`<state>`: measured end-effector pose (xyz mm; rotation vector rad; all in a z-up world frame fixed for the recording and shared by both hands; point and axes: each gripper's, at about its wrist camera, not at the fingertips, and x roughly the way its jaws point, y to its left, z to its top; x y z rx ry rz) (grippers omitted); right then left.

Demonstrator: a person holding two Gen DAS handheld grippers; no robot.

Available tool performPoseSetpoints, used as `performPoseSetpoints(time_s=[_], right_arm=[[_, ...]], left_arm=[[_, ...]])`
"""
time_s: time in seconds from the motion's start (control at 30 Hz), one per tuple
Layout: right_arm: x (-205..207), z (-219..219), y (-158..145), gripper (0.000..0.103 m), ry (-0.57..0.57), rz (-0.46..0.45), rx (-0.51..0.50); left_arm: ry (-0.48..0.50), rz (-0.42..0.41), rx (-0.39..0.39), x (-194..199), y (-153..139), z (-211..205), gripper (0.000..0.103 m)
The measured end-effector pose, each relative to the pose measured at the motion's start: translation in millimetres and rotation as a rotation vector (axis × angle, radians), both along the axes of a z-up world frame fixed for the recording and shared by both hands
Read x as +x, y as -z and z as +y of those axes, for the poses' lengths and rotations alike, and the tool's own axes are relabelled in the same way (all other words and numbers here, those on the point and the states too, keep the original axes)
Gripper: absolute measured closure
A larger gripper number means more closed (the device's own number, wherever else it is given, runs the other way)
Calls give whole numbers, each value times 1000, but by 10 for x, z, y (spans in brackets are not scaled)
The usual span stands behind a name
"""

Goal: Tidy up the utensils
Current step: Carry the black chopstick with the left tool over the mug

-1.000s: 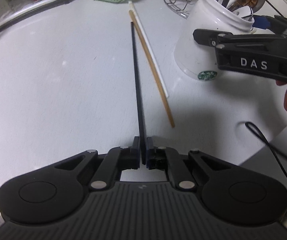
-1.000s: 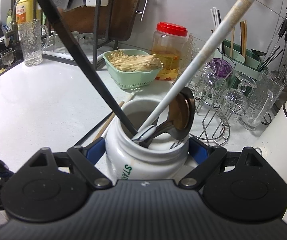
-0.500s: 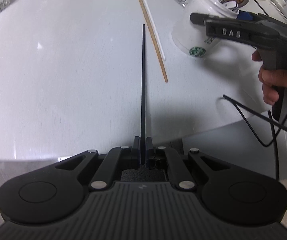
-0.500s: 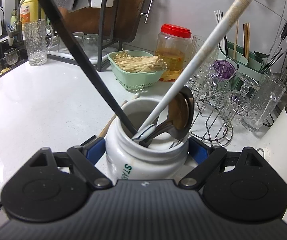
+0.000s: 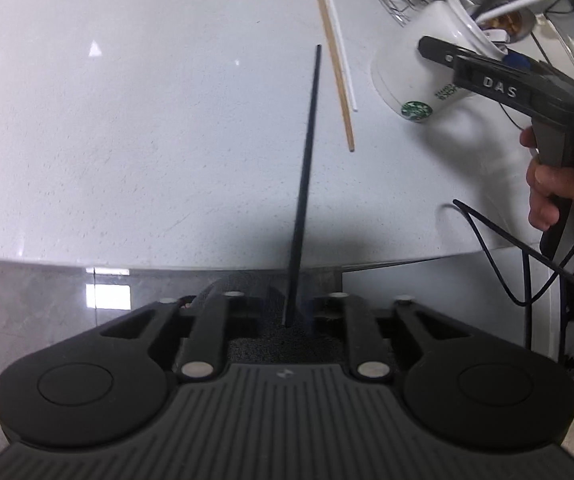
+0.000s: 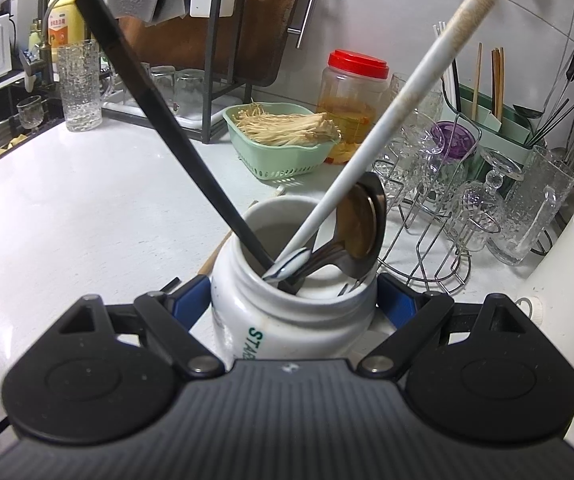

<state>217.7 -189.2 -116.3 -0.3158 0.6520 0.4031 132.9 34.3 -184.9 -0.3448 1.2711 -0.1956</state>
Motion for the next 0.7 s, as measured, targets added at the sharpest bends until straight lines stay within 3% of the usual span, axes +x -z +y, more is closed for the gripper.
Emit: performPoseSetpoints(time_s=[0.2,0.33,0.37,0.4,0.43,0.7], right_arm=[[1,-10,4,12,4,-2,8],[-2,-6,2,12,8,-3,7],[-2,-5,1,12,9,-3,7],[-1,-3,-1,12,8,-3,7],[0,-3,-2,12,7,-2,6],[-17,-12,6,12,9,-10,11]], left_arm=[[7,40,-58,-12,143,7,76],[31,55,-44,7,225,-37,77],[38,63,-53,5,253,-48,79],[36,67,-52,-3,277,-57,90],[39,66,-47,-9,283,-66,95],[28,-25,17,-43,-81,11,97]])
